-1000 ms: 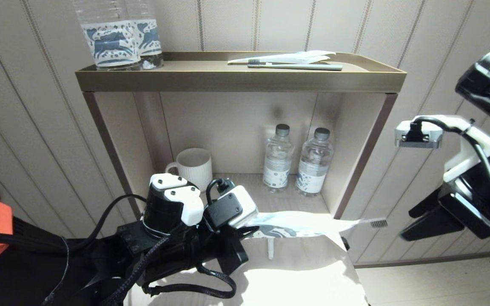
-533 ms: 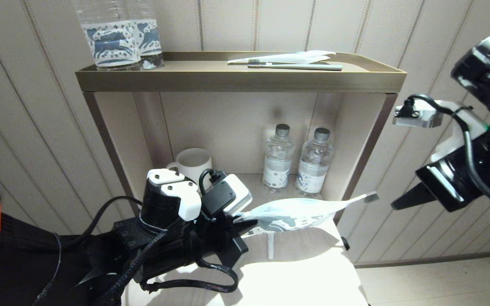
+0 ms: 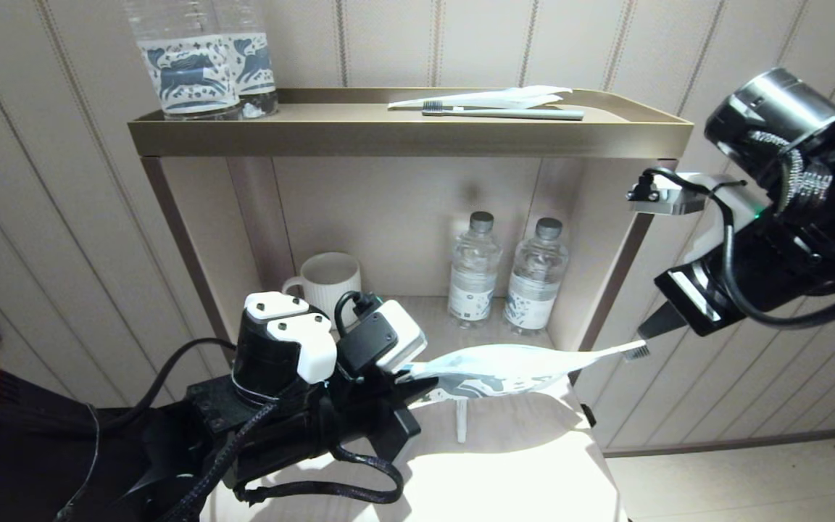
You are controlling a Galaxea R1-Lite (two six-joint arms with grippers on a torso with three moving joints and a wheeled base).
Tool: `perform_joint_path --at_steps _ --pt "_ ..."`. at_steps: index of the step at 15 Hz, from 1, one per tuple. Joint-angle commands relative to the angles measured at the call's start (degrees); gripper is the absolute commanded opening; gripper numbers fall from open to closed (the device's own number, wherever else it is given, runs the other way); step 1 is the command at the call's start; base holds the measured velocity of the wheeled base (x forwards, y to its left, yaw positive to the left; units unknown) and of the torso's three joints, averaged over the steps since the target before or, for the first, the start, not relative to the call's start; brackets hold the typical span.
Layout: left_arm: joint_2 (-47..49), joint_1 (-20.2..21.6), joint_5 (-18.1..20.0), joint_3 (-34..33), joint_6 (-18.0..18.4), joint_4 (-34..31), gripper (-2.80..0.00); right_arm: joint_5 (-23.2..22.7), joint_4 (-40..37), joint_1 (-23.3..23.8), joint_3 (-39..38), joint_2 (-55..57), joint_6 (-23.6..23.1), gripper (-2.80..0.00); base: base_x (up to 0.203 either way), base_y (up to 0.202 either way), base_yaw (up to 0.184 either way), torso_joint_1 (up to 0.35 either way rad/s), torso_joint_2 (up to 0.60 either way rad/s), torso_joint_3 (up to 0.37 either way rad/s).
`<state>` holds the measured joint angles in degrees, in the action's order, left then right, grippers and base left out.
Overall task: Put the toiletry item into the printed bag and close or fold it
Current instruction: Place the toothbrush in the storage bag
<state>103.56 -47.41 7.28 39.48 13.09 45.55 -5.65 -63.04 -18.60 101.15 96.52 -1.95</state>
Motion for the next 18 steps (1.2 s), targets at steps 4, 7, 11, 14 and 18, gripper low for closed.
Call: perform_joint_path --at_steps 4,7,11,14,18 --pt "0.1 0.0 0.1 0.2 0.2 0.6 -2.8 0.1 -0.4 0.1 -0.9 0.7 -0.1 -2.8 0.0 0.0 0.0 0.0 0.0 0.0" --pt "0.5 0.0 0.2 0.2 0.1 0.7 -2.8 0.1 -0.4 -0.1 -1.1 0.6 -0.1 -2.8 0.0 0.0 0.0 0.0 0.0 0.0" --pt "0.5 0.6 0.2 0.4 0.2 0.7 -2.8 0.3 -0.4 0.4 -3.4 -0.9 -0.2 -2.8 0.0 0.0 0.0 0.0 0.0 0.0" --pt "0.5 0.6 0.2 0.6 0.3 0.7 -2.8 0.5 -0.3 0.1 -4.1 -1.1 -0.2 -2.8 0.0 0.0 0.0 0.0 0.0 0.0" --pt "0.7 0.6 0.3 0.6 0.3 0.6 -2.8 1.1 0.1 -1.3 -3.1 1.2 -0.4 -2.8 0.0 0.0 0.0 0.0 0.0 0.0"
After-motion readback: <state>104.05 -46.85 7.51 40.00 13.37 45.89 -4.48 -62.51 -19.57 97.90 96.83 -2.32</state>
